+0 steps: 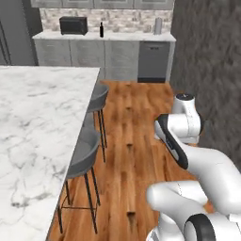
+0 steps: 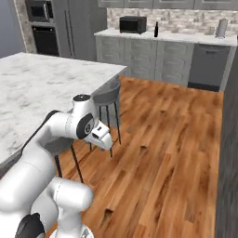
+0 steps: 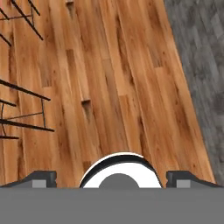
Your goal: There is a wine glass and glass cup on the dining counter. Place the wine bottle next to the wine glass and the juice bottle next to the glass cup.
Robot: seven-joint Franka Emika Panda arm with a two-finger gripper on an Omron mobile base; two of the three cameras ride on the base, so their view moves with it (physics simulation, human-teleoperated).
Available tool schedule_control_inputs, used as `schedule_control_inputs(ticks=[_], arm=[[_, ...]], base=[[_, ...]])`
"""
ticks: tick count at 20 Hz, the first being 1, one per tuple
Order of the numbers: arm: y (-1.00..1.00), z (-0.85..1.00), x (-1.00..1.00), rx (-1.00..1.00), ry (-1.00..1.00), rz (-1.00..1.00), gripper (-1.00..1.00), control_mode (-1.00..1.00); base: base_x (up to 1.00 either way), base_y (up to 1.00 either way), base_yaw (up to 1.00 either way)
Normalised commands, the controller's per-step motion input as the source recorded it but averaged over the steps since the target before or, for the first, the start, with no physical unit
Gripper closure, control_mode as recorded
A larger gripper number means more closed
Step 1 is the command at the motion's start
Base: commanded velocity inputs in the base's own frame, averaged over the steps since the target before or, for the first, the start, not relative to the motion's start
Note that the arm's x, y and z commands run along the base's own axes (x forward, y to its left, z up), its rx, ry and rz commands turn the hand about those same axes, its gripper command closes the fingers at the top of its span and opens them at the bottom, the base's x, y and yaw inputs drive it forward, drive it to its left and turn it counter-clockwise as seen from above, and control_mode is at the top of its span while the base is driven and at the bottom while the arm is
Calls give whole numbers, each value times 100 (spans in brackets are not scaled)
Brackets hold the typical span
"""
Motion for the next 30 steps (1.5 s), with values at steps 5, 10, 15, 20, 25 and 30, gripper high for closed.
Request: schedule_control_inputs(ticks=[5, 10, 15, 20, 25, 30], arm=[[0, 0, 0, 0, 0, 0, -100, 100], [0, 0, 0, 0, 0, 0, -100, 100], [0, 0, 0, 0, 0, 0, -100, 100], [0, 0, 0, 0, 0, 0, -100, 100], [0, 0, 0, 0, 0, 0, -100, 100], [0, 0, 0, 0, 0, 0, -100, 100]], base=[[36, 0, -58], [79, 18, -23], [94, 22, 0], [94, 19, 0], [94, 17, 0], [94, 17, 0]])
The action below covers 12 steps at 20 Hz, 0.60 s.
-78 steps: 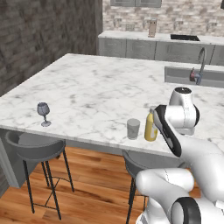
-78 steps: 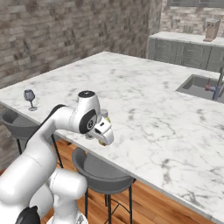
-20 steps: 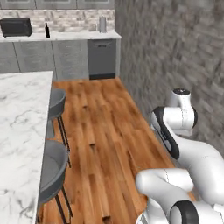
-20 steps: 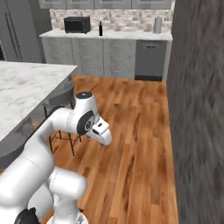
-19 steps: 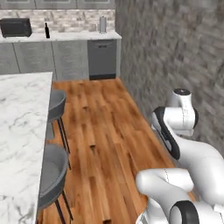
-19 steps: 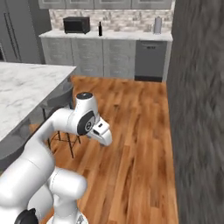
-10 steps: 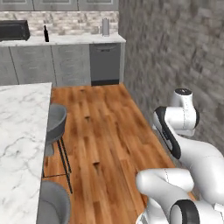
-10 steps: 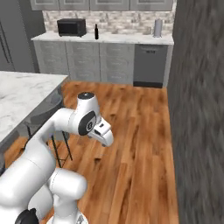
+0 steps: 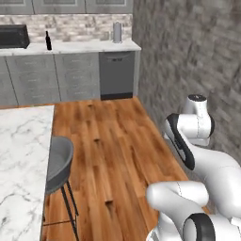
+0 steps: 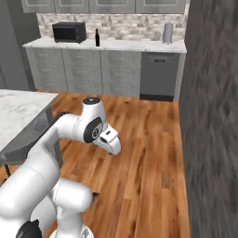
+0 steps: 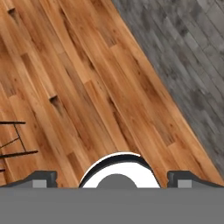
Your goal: There is a wine glass and glass cup on the dining counter. Place the wine bottle next to the wine glass and the juice bottle next to the glass cup.
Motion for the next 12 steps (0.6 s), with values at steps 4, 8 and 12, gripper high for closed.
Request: schedule_control_inputs(ticks=[4, 8, 12], arm=[[0, 0, 0, 0, 0, 0, -100, 100], [0, 0, 0, 0, 0, 0, -100, 100], [0, 0, 0, 0, 0, 0, -100, 100]], base=[[94, 17, 0], [94, 17, 3], [94, 18, 8]])
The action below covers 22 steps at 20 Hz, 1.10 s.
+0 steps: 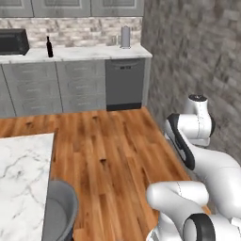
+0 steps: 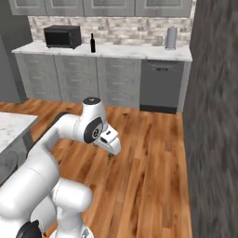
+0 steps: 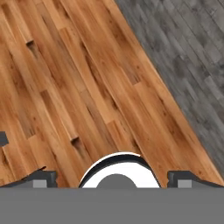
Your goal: There is a wine glass and glass cup on the dining counter. Place the wine bottle next to the wine glass and the juice bottle next to the glass cup.
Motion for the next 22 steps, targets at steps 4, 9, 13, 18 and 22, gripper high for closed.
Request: schedule_control_inputs(ticks=[4, 9, 13, 18, 22], arm=[[0, 0, 0, 0, 0, 0, -100, 100], [0, 0, 0, 0, 0, 0, -100, 100], [0, 0, 0, 0, 0, 0, -100, 100], [0, 0, 0, 0, 0, 0, -100, 100], [0, 0, 0, 0, 0, 0, -100, 100]], base=[[94, 19, 9], [94, 19, 13], [94, 16, 17], [94, 15, 19], [94, 15, 18]])
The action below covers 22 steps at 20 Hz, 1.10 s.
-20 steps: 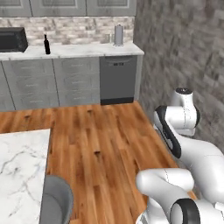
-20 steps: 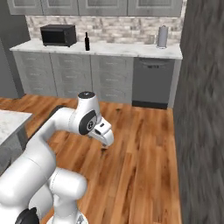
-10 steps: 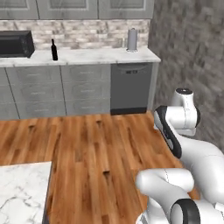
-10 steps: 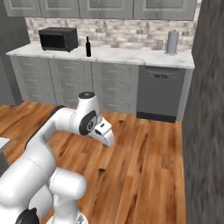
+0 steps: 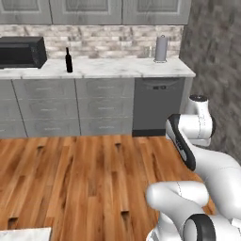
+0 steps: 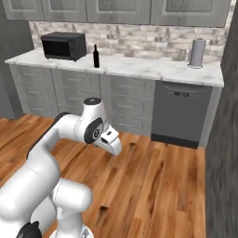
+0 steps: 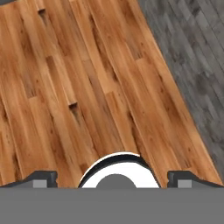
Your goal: There is a wine glass and glass cup on the dining counter. Place the wine bottle next to the wine glass and the juice bottle next to the glass cup.
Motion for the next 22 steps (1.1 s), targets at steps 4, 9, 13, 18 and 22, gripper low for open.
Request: schedule_control_inputs(ticks=[4, 9, 13, 18, 22], arm=[[0, 0, 0, 0, 0, 0, -100, 100], [0, 0, 0, 0, 0, 0, -100, 100], [0, 0, 0, 0, 0, 0, -100, 100], [0, 0, 0, 0, 0, 0, -100, 100], [0, 0, 0, 0, 0, 0, -100, 100]], base=[[94, 15, 17], [94, 16, 16], [94, 17, 15], [94, 16, 13], [94, 20, 1]])
